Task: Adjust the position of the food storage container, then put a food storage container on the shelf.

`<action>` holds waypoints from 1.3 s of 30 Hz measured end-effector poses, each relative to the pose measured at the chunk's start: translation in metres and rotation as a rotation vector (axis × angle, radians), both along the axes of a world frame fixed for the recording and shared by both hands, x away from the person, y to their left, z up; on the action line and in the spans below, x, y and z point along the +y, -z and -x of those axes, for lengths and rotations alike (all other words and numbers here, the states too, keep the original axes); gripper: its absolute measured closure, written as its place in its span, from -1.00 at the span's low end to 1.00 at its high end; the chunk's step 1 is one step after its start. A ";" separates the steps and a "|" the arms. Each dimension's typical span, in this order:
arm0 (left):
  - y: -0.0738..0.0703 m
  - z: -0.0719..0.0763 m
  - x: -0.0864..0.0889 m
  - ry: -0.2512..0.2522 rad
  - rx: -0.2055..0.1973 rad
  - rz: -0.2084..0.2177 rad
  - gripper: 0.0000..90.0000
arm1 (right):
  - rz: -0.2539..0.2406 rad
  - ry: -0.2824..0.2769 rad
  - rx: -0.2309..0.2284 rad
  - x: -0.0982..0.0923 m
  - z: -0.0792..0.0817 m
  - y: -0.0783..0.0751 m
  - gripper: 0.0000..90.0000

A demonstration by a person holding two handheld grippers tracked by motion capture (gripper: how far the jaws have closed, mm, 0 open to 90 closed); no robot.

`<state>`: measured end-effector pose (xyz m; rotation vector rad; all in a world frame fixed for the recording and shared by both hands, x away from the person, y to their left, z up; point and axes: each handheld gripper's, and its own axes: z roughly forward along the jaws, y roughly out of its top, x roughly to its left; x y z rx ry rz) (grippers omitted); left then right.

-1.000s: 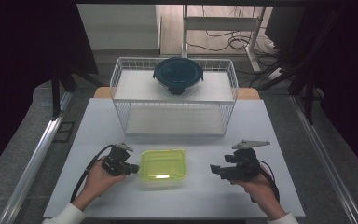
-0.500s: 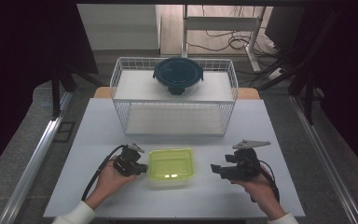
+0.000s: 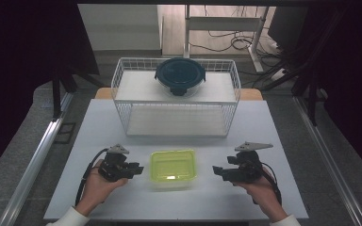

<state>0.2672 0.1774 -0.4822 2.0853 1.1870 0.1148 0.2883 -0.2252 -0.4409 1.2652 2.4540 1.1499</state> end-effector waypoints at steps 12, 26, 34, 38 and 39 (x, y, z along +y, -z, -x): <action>-0.007 0.008 -0.002 -0.027 -0.030 0.010 -0.46 | -0.011 -0.001 0.017 -0.002 -0.003 0.004 -0.44; -0.006 0.004 0.002 -0.060 0.013 0.099 -0.50 | -0.028 -0.009 0.028 0.002 -0.005 0.006 -0.44; -0.003 -0.002 0.000 -0.078 0.059 0.145 -0.46 | -0.030 -0.030 0.053 0.018 -0.009 0.013 -0.43; -0.001 -0.006 0.000 -0.102 0.065 0.163 -0.41 | -0.028 -0.046 0.067 0.029 -0.011 0.017 -0.42; -0.001 -0.007 -0.001 -0.103 0.068 0.165 -0.40 | -0.027 -0.047 0.072 0.032 -0.012 0.019 -0.42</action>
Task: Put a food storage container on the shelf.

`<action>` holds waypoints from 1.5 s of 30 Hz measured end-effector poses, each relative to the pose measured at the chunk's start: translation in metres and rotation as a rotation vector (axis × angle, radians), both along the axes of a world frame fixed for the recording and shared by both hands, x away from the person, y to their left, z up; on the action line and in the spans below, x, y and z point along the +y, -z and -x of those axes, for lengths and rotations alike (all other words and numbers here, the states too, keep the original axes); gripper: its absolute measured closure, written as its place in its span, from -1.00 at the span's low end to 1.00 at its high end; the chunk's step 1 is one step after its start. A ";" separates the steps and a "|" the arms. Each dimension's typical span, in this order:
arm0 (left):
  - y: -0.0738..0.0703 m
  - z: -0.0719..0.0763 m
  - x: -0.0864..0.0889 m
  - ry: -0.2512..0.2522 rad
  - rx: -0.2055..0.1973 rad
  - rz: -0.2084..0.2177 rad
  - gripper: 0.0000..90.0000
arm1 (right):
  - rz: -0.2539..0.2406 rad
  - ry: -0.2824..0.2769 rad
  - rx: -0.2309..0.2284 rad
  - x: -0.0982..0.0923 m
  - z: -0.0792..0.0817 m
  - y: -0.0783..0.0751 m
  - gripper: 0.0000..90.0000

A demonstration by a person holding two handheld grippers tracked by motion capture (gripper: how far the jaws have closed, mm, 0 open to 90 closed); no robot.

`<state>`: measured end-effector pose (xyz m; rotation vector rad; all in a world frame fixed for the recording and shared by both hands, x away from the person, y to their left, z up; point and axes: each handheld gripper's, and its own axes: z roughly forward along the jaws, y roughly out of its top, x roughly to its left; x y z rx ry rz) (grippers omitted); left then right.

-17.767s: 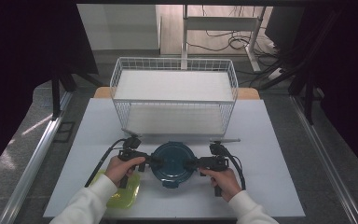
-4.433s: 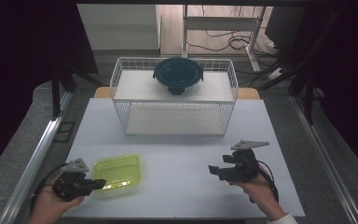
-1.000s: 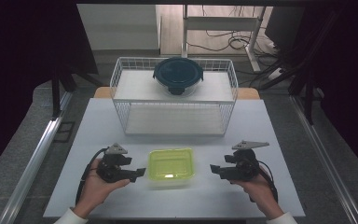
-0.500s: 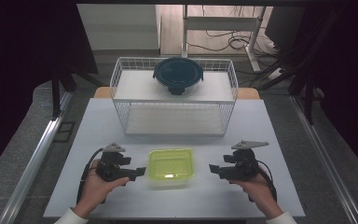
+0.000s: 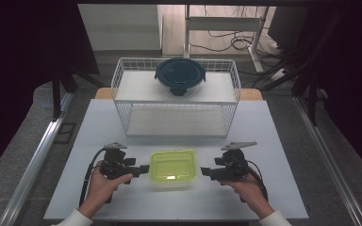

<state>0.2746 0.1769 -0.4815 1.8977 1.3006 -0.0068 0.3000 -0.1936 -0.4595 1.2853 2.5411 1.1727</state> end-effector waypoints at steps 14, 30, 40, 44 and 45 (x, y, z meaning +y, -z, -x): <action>0.012 -0.017 -0.009 -0.008 0.075 0.063 -0.33 | -0.018 0.021 0.090 0.023 -0.026 0.020 -0.26; 0.029 -0.027 -0.011 -0.023 0.180 0.181 -0.19 | -0.136 0.074 0.226 0.029 -0.041 0.036 -0.01; 0.035 -0.029 -0.014 -0.010 0.218 0.213 0.24 | -0.190 0.077 0.302 0.027 -0.042 0.043 0.31; 0.039 -0.029 -0.013 -0.028 0.244 0.240 0.44 | -0.210 0.076 0.335 0.028 -0.041 0.044 0.48; 0.039 -0.029 -0.012 -0.033 0.246 0.240 0.49 | -0.214 0.077 0.343 0.028 -0.041 0.045 0.52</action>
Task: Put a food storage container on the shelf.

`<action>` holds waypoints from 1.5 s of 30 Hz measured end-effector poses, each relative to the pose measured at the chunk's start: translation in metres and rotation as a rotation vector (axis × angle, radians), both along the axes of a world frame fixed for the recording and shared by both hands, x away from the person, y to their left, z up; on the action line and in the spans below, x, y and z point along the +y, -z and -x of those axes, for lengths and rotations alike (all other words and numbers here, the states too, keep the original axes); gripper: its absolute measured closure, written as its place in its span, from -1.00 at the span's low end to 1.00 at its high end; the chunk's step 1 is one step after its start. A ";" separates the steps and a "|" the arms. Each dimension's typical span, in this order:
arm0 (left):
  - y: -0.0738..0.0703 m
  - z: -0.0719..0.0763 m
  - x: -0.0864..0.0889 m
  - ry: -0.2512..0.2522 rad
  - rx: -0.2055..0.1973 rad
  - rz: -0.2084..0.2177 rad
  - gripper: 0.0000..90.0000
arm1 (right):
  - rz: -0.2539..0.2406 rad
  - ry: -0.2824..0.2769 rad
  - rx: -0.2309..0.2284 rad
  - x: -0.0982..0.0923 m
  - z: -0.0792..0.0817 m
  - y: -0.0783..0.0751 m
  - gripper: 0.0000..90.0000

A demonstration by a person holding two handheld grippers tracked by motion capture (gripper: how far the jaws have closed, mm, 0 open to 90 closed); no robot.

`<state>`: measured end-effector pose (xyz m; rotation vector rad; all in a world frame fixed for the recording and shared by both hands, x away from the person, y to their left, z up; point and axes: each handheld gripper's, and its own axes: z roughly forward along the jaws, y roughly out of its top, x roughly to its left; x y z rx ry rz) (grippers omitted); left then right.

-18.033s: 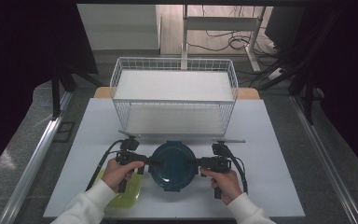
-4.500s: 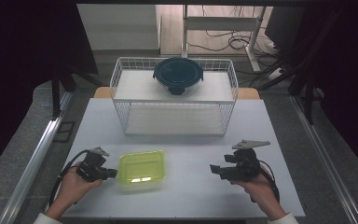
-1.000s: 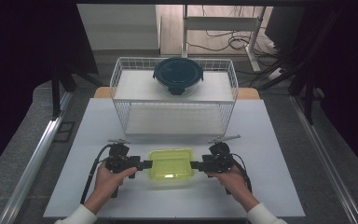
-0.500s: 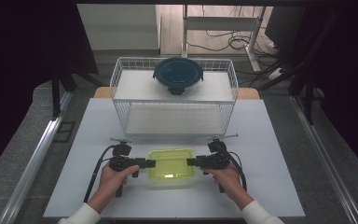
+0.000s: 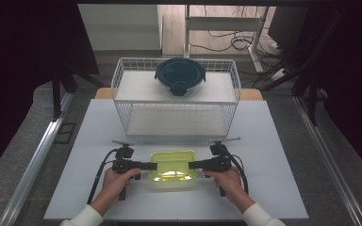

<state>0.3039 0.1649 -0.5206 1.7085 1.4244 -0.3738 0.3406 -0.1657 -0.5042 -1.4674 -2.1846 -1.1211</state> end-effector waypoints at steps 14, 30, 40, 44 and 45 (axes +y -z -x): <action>-0.012 0.009 0.002 -0.020 -0.052 -0.011 0.76 | 0.013 0.007 -0.062 -0.001 0.012 -0.014 0.72; -0.035 0.020 0.002 -0.011 -0.158 -0.005 0.77 | 0.023 -0.030 -0.211 -0.002 0.023 -0.041 0.72; -0.054 0.026 0.001 -0.003 -0.228 -0.021 0.77 | 0.019 -0.043 -0.297 -0.003 0.030 -0.062 0.72; -0.058 0.027 0.001 0.001 -0.241 -0.022 0.77 | 0.018 -0.047 -0.316 -0.003 0.032 -0.067 0.72; -0.059 0.027 0.002 0.004 -0.244 -0.022 0.77 | 0.018 -0.048 -0.318 -0.003 0.032 -0.068 0.72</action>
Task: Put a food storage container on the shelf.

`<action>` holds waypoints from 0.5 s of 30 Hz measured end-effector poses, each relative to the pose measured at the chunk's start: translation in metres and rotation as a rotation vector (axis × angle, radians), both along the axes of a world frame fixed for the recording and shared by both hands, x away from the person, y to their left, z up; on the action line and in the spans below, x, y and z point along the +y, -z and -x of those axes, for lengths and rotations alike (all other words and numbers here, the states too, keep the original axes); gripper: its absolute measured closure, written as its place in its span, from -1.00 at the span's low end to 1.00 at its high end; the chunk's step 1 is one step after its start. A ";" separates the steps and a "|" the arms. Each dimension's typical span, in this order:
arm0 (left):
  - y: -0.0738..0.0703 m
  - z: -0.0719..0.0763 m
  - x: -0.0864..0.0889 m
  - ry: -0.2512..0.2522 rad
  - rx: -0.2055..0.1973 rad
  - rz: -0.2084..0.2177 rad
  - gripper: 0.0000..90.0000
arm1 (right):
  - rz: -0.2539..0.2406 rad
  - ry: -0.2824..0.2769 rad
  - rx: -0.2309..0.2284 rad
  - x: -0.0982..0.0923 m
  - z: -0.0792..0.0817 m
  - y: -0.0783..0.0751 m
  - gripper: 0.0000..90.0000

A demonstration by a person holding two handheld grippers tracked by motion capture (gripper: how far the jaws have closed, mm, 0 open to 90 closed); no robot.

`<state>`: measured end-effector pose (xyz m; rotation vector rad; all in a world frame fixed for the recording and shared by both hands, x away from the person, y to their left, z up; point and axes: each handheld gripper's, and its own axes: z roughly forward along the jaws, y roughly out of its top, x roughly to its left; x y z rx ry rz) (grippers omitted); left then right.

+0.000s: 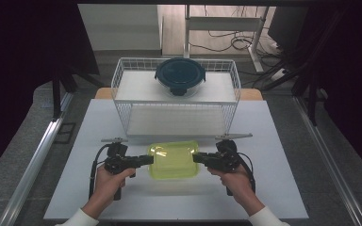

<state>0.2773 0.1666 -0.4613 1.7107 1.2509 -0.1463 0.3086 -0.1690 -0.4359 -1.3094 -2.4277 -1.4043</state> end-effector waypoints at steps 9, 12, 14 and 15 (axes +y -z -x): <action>-0.012 0.001 0.000 0.004 -0.040 -0.012 0.77 | -0.007 -0.001 -0.032 0.000 0.002 -0.008 0.72; -0.015 0.000 -0.001 0.006 -0.046 -0.009 0.77 | -0.009 0.001 -0.037 -0.001 0.002 -0.011 0.72; -0.018 -0.001 -0.001 0.009 -0.053 -0.009 0.78 | -0.013 0.001 -0.044 -0.002 0.002 -0.013 0.72; -0.021 -0.001 -0.002 0.013 -0.059 -0.008 0.77 | -0.010 0.002 -0.049 -0.002 0.003 -0.015 0.72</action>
